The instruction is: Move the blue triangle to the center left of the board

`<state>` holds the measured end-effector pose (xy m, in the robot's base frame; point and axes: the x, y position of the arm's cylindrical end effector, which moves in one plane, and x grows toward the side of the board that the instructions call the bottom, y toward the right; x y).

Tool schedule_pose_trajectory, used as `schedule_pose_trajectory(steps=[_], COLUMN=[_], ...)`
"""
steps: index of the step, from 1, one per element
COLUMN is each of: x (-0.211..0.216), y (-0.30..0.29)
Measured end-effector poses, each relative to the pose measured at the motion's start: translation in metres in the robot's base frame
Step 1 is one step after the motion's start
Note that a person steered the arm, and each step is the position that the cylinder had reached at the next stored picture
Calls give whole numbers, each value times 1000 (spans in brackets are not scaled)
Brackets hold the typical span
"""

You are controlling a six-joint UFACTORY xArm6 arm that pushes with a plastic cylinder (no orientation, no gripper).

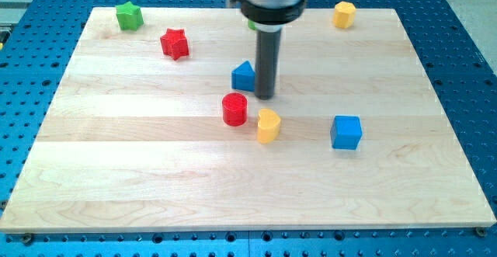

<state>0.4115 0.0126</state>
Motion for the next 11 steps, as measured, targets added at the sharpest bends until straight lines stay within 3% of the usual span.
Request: schedule_pose_trajectory(steps=[1, 2, 3, 4, 5, 7, 8, 11], x=[-7, 2, 9, 4, -41, -11, -2, 2], y=[6, -75, -85, -5, 8, -138, -178, -191])
